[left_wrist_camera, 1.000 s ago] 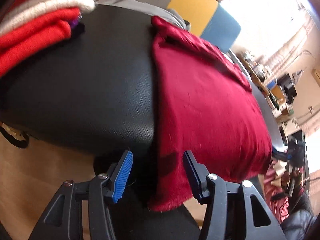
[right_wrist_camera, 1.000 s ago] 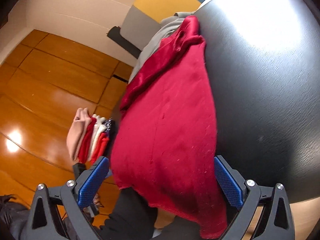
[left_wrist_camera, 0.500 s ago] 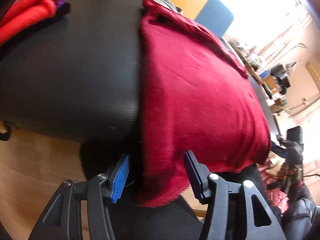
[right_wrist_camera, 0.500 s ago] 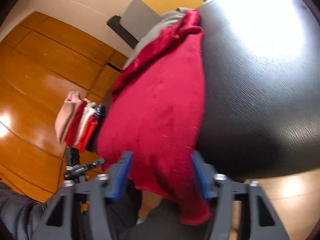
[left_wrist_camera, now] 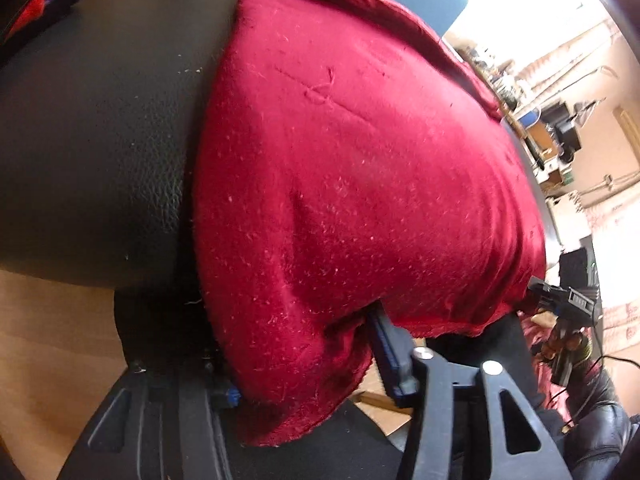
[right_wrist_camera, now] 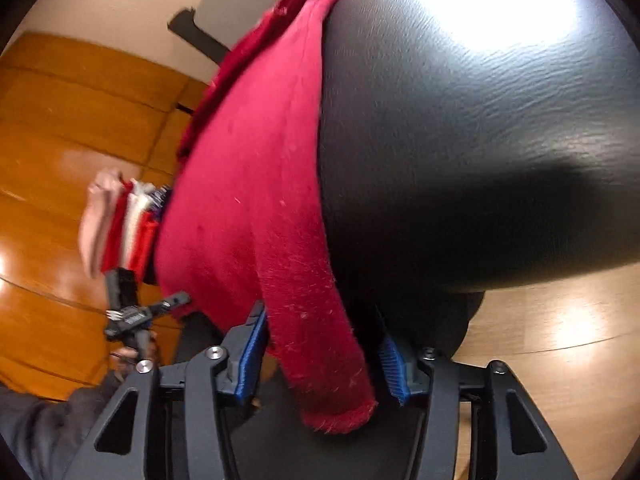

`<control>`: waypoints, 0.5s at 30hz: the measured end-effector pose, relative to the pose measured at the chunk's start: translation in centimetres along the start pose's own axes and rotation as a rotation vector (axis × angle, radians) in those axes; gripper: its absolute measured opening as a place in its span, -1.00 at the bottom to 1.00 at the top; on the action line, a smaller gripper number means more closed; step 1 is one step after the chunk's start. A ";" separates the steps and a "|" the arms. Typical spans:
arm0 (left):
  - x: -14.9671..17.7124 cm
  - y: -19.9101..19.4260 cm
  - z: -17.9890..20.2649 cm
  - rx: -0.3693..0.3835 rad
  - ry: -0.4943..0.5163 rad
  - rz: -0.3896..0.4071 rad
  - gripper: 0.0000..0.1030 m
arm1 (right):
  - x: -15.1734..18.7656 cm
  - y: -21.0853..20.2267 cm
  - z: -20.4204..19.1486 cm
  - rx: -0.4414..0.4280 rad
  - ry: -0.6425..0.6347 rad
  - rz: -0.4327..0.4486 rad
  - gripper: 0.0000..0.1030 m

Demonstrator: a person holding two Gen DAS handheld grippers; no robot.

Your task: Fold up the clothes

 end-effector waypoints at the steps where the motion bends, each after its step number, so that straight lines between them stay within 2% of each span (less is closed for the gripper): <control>1: 0.1 0.0 0.2 -0.007 0.013 -0.003 -0.53 | -0.1 0.0 -0.3 0.008 -0.018 -0.010 -0.58; 2: 0.1 0.0 0.4 -0.013 0.026 -0.006 -0.64 | -0.3 -0.1 -0.9 0.010 -0.047 -0.018 -0.78; 3: 0.2 -0.2 0.6 -0.002 0.036 -0.009 -0.74 | -0.4 -0.5 -1.7 0.013 -0.078 -0.025 -0.83; 5: 0.4 -1.4 1.1 0.072 0.043 -0.006 -0.78 | -0.7 -1.2 -3.4 0.012 -0.141 -0.034 -0.83; 9: -0.4 -5.5 1.4 0.262 0.017 0.044 -0.80 | -2.0 -3.8 -6.7 -0.081 -0.228 0.044 -0.84; 15: -4.7 -10.2 2.2 0.489 -0.037 0.168 -0.80 | -5.8 -5.3 -9.5 -0.218 -0.236 0.188 -0.84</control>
Point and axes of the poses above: each gripper's, at about its wrist camera, not at the fingertips, and y roughly the way its jaws point, z to its right, x to its underside, the point moved 1 cm from there along y, roughly the way its jaws point, and after that the axes turned 8 degrees about -y, right-handed, at the moved point
